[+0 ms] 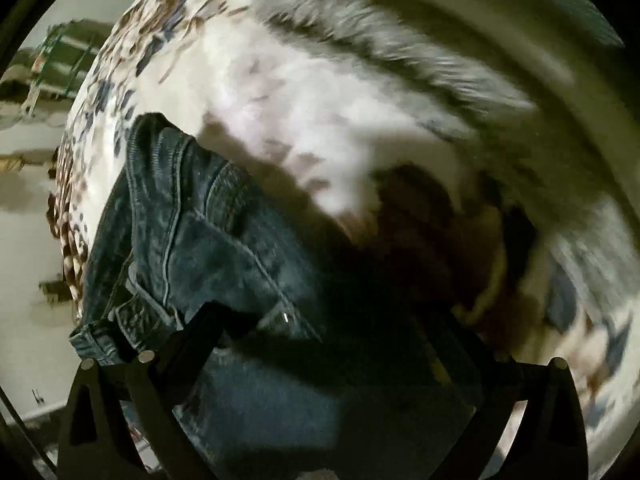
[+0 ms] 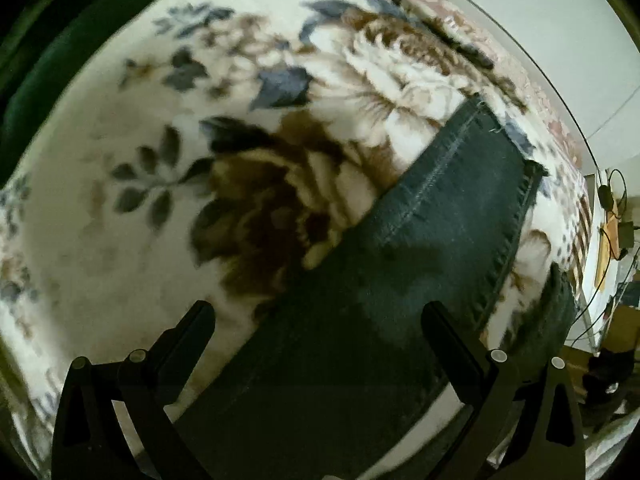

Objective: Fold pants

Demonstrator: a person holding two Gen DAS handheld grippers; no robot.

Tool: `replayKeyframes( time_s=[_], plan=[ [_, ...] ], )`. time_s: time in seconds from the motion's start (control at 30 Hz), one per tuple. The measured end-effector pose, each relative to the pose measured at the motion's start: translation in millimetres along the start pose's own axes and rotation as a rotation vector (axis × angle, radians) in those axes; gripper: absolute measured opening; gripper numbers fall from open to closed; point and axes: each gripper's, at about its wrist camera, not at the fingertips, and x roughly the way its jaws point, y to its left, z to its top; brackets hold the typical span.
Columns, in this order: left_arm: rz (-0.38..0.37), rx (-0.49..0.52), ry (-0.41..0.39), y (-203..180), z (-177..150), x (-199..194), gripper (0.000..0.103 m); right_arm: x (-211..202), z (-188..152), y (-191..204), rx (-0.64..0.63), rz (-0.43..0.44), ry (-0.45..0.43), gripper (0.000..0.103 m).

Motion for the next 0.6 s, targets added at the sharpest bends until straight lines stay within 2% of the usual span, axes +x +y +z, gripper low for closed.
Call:
replayKeyframes(
  time_s=[0.13,0.17,0.2,0.23,0.27,0.3,0.33,0.37,0.4,0.47,0.6],
  plan=[
    [-0.018,-0.013,-0.029,6,-6,-3,0.1,17,7,-3,0.022,0.004,0.036,0.103],
    [-0.033,-0.017,-0.048,9,-9,-8,0.087,20,9,-5,0.031,0.009,0.041,0.103],
    [-0.037,-0.022,-0.078,14,-13,-15,0.064,22,11,-8,0.044,0.016,0.046,0.099],
    [-0.041,-0.027,-0.103,19,-16,-20,0.052,23,12,-12,0.065,0.039,0.051,0.096],
    [-0.059,-0.03,-0.12,25,-21,-27,0.035,25,13,-14,0.073,0.053,0.056,0.086],
    [-0.076,-0.031,-0.132,30,-26,-34,0.025,25,13,-17,0.078,0.06,0.056,0.07],
    [-0.094,-0.029,-0.148,34,-31,-41,0.022,22,14,-19,0.073,0.057,0.041,0.059],
    [-0.106,-0.026,-0.158,36,-35,-45,0.016,19,15,-21,0.065,0.054,0.025,0.034],
    [-0.121,-0.021,-0.169,39,-40,-52,0.011,16,15,-23,0.057,0.055,0.007,0.021],
    [-0.149,-0.015,-0.188,47,-49,-64,0.009,8,13,-27,0.053,0.087,-0.007,0.012],
    [-0.222,-0.012,-0.235,80,-73,-98,0.008,-25,4,-40,0.034,0.165,-0.053,0.006]
  ],
)
